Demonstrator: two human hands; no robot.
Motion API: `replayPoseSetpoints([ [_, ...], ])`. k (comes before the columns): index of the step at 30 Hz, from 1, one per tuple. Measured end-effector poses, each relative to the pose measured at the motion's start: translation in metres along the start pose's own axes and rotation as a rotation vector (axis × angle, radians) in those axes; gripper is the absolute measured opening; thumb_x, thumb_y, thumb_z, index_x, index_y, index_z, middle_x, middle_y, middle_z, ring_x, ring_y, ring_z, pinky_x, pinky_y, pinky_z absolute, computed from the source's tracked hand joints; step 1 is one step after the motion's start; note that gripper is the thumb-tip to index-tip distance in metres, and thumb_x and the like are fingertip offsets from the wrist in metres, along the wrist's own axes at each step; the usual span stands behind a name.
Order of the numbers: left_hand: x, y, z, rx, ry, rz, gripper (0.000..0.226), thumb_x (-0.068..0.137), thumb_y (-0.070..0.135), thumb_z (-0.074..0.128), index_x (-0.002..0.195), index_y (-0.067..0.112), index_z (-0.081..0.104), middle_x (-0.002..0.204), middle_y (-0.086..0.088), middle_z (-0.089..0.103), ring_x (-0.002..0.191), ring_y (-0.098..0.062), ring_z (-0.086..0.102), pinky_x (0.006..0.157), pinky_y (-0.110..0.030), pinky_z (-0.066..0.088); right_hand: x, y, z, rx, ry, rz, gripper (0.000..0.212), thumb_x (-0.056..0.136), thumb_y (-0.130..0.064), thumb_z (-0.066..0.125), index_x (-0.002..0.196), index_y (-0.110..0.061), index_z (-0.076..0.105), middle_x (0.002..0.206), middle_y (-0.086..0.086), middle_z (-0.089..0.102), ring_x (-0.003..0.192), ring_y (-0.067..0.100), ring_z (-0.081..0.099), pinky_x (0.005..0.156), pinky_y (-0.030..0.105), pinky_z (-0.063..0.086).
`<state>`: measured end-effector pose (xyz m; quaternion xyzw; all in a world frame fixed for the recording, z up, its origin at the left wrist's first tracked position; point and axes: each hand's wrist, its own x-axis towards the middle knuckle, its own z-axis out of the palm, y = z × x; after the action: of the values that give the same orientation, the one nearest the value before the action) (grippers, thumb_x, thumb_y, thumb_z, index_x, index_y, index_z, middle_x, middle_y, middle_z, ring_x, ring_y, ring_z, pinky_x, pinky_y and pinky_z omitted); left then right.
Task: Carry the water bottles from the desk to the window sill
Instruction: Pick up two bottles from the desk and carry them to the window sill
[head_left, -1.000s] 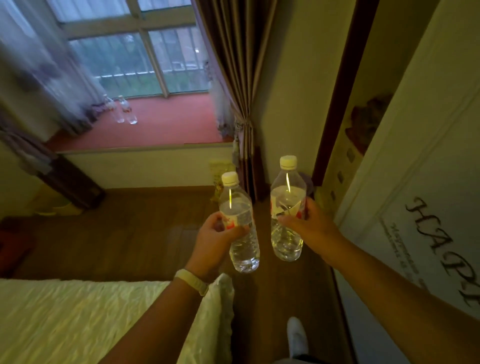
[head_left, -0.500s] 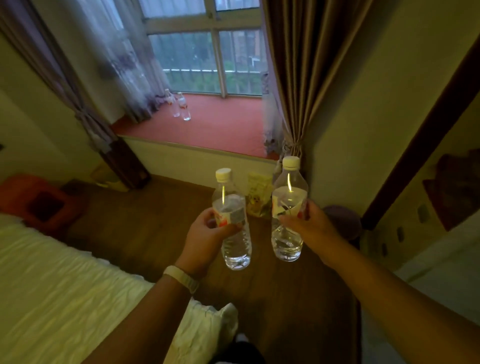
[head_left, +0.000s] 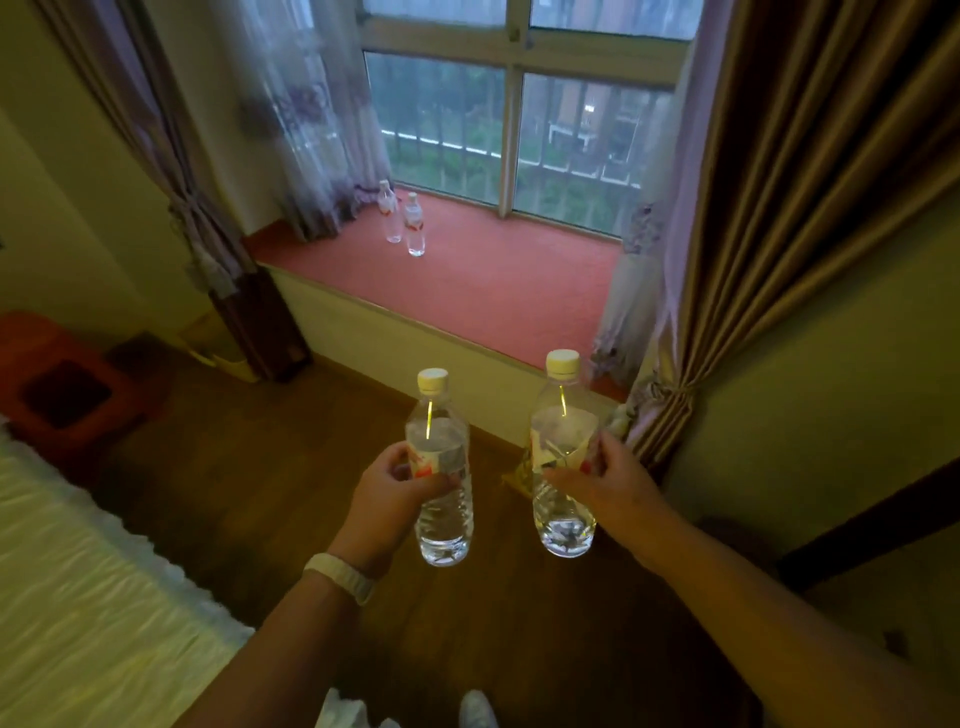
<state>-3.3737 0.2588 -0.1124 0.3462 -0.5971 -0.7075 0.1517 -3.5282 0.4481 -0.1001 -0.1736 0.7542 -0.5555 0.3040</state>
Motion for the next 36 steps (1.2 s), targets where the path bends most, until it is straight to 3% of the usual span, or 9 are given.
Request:
replayPoseSetpoints([
  [3, 0.038, 0.018, -0.015, 0.002, 0.025, 0.022, 0.037, 0.076, -0.001, 0.077, 0.106, 0.020, 0.066, 0.102, -0.006, 0.073, 0.094, -0.024, 0.070, 0.073, -0.034, 0.053, 0.044, -0.018, 0.015, 0.010, -0.017, -0.023, 0.040, 0.079, -0.021, 0.080, 0.113, -0.021, 0.059, 0.099, -0.002, 0.072, 0.088, 0.012, 0.071, 0.070, 0.024, 0.055],
  [8, 0.079, 0.041, -0.040, -0.040, 0.093, 0.037, 0.037, 0.076, -0.005, 0.076, 0.104, 0.016, 0.065, 0.098, -0.007, 0.073, 0.075, -0.012, 0.074, 0.059, -0.021, 0.054, 0.109, -0.032, 0.046, 0.002, -0.090, -0.018, 0.068, 0.051, -0.050, 0.085, 0.111, -0.027, 0.062, 0.100, -0.001, 0.075, 0.094, 0.020, 0.072, 0.084, 0.044, 0.058],
  [12, 0.121, 0.054, -0.062, -0.045, 0.168, 0.030, 0.043, 0.074, 0.000, 0.080, 0.112, 0.015, 0.066, 0.106, -0.009, 0.074, 0.088, -0.016, 0.074, 0.066, -0.024, 0.054, 0.163, -0.049, 0.068, 0.021, -0.166, -0.040, 0.047, 0.075, -0.026, 0.083, 0.116, -0.026, 0.060, 0.101, -0.003, 0.074, 0.089, 0.012, 0.073, 0.073, 0.029, 0.056],
  [16, 0.174, 0.069, -0.074, -0.040, 0.218, 0.031, 0.045, 0.075, 0.003, 0.080, 0.115, 0.015, 0.065, 0.109, -0.007, 0.072, 0.097, -0.023, 0.070, 0.070, -0.027, 0.052, 0.224, -0.067, 0.085, 0.050, -0.215, -0.055, 0.043, 0.075, -0.023, 0.083, 0.110, -0.030, 0.060, 0.098, -0.005, 0.073, 0.086, 0.010, 0.072, 0.072, 0.029, 0.056],
  [20, 0.244, 0.086, -0.080, -0.022, 0.283, 0.038, 0.045, 0.073, 0.002, 0.081, 0.113, 0.015, 0.066, 0.110, -0.010, 0.072, 0.099, -0.025, 0.069, 0.075, -0.034, 0.055, 0.305, -0.085, 0.101, 0.133, -0.264, -0.040, 0.077, 0.046, -0.040, 0.091, 0.114, -0.023, 0.061, 0.101, 0.006, 0.074, 0.095, 0.027, 0.072, 0.088, 0.056, 0.056],
  [22, 0.278, 0.097, -0.082, -0.008, 0.314, 0.033, 0.045, 0.072, 0.003, 0.083, 0.113, 0.013, 0.067, 0.111, -0.012, 0.072, 0.100, -0.029, 0.070, 0.080, -0.039, 0.056, 0.347, -0.091, 0.105, 0.166, -0.304, -0.026, 0.084, 0.044, -0.041, 0.092, 0.118, -0.022, 0.059, 0.105, 0.009, 0.073, 0.098, 0.030, 0.071, 0.089, 0.059, 0.055],
  [26, 0.342, 0.128, -0.088, 0.018, 0.350, 0.008, 0.044, 0.071, 0.006, 0.084, 0.111, 0.015, 0.068, 0.108, -0.010, 0.073, 0.100, -0.028, 0.070, 0.084, -0.043, 0.057, 0.419, -0.116, 0.110, 0.148, -0.332, -0.021, 0.065, 0.059, -0.031, 0.089, 0.117, -0.027, 0.060, 0.104, 0.004, 0.074, 0.098, 0.023, 0.072, 0.089, 0.052, 0.056],
  [30, 0.395, 0.156, -0.093, 0.027, 0.396, 0.070, 0.040, 0.073, 0.004, 0.083, 0.107, 0.019, 0.068, 0.103, -0.002, 0.073, 0.095, -0.016, 0.069, 0.072, -0.026, 0.053, 0.491, -0.142, 0.117, 0.119, -0.346, -0.067, 0.049, 0.075, -0.012, 0.082, 0.118, -0.018, 0.058, 0.103, 0.004, 0.072, 0.094, 0.020, 0.071, 0.077, 0.034, 0.056],
  [36, 0.441, 0.182, -0.129, -0.008, 0.460, 0.119, 0.044, 0.072, 0.007, 0.084, 0.112, 0.021, 0.070, 0.106, 0.001, 0.076, 0.097, -0.015, 0.072, 0.078, -0.031, 0.055, 0.556, -0.164, 0.160, 0.105, -0.386, -0.024, 0.054, 0.076, -0.012, 0.081, 0.124, -0.015, 0.056, 0.107, 0.005, 0.072, 0.096, 0.020, 0.071, 0.081, 0.036, 0.057],
])
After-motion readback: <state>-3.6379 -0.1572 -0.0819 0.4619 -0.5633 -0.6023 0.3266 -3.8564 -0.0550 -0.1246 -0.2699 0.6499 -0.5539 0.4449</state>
